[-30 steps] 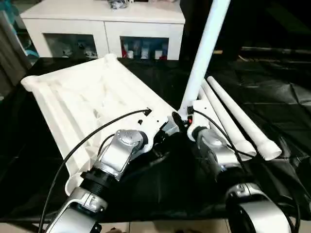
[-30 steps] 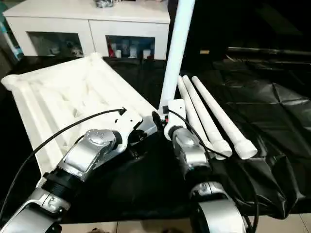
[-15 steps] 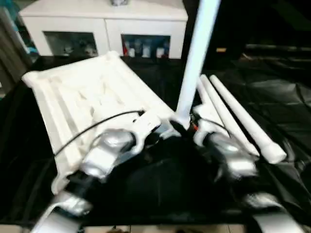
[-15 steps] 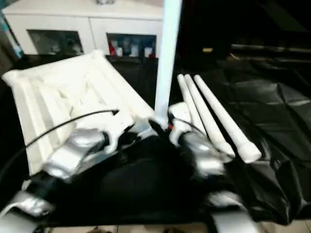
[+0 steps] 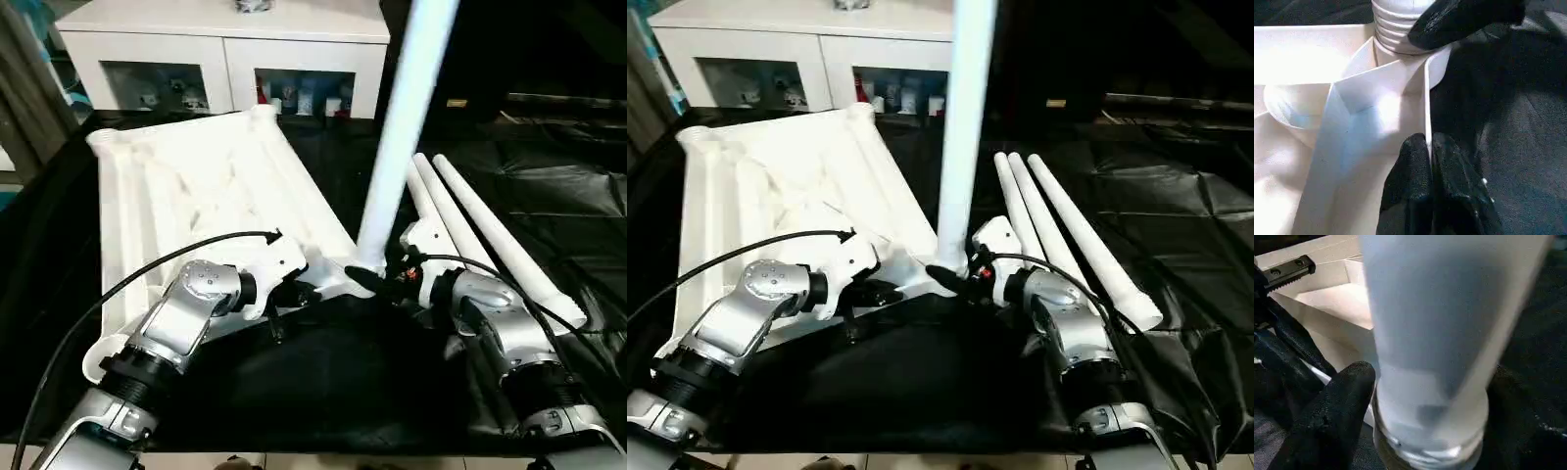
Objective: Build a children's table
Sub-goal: Rotate leg to tighten
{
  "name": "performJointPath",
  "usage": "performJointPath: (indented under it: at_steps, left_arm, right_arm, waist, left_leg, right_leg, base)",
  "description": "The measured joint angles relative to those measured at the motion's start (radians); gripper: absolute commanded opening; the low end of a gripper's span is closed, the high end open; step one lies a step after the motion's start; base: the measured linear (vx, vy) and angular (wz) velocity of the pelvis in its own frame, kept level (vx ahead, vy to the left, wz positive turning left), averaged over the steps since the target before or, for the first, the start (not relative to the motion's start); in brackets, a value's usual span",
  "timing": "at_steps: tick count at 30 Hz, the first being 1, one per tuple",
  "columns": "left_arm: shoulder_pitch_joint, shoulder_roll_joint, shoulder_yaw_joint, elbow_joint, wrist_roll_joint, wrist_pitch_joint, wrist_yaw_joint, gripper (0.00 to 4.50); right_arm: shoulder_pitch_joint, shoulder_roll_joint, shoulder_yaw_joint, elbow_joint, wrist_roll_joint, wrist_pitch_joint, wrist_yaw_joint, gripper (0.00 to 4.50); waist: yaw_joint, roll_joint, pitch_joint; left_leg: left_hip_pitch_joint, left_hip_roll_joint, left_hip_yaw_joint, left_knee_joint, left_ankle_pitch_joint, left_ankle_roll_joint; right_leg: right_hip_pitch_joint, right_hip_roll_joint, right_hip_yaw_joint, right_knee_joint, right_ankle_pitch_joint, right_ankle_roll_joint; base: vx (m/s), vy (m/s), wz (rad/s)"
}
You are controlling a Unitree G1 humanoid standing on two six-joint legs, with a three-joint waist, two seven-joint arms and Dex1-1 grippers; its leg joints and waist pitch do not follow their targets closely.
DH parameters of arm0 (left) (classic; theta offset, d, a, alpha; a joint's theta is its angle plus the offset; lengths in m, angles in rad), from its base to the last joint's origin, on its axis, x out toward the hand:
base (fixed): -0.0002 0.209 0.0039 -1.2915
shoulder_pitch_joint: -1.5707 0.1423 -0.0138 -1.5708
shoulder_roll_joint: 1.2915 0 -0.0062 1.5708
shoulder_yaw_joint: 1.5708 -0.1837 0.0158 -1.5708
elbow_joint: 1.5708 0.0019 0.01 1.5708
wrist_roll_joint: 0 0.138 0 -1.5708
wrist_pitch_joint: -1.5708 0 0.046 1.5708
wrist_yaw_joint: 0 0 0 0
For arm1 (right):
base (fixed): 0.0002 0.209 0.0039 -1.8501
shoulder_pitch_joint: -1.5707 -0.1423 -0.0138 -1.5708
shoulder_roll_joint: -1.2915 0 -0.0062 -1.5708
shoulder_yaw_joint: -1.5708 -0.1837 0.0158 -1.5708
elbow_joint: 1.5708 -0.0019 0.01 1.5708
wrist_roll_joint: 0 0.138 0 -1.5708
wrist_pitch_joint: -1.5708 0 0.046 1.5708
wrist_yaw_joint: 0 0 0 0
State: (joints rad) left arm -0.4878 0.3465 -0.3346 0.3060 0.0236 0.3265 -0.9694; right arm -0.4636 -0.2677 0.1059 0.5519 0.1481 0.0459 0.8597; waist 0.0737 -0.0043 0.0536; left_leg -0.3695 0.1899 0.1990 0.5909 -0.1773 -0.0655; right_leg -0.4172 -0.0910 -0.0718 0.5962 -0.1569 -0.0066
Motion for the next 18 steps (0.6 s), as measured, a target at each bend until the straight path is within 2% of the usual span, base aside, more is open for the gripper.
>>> performJointPath:
  at_steps: [4,8,18]
  left_arm:
    - [0.004,0.003,0.0,-0.006,0.0,-0.003,-0.008,0.0]
    - [0.006,0.008,0.0,-0.008,0.0,-0.008,-0.02,0.0]
    - [0.009,0.013,0.002,-0.008,0.001,-0.012,-0.025,0.0]
  right_arm:
    - [0.0,0.0,0.002,0.0,-0.002,0.0,0.002,3.31]
    - [0.0,-0.005,0.001,0.0,-0.002,0.001,0.017,2.86]
    - [0.005,0.007,-0.002,0.001,0.002,0.006,0.011,2.74]
  waist:
    - [0.004,0.0,0.0]
    - [0.008,0.0,0.0]
    - [0.012,0.0,0.0]
  left_leg:
    - [0.0,0.0,0.0,0.0,0.0,0.0]
    - [0.0,0.0,0.0,0.0,0.0,0.0]
    - [0.001,0.0,0.0,0.0,0.0,0.0]
  right_leg:
    - [0.0,0.0,0.0,0.0,0.002,-0.003]
    - [0.0,0.0,0.0,0.0,0.002,-0.003]
    - [0.001,0.0,0.0,0.0,0.002,-0.003]
  base:
    - [0.0,0.0,0.0]
    - [0.0,0.0,0.0]
    - [0.0,0.0,0.0]
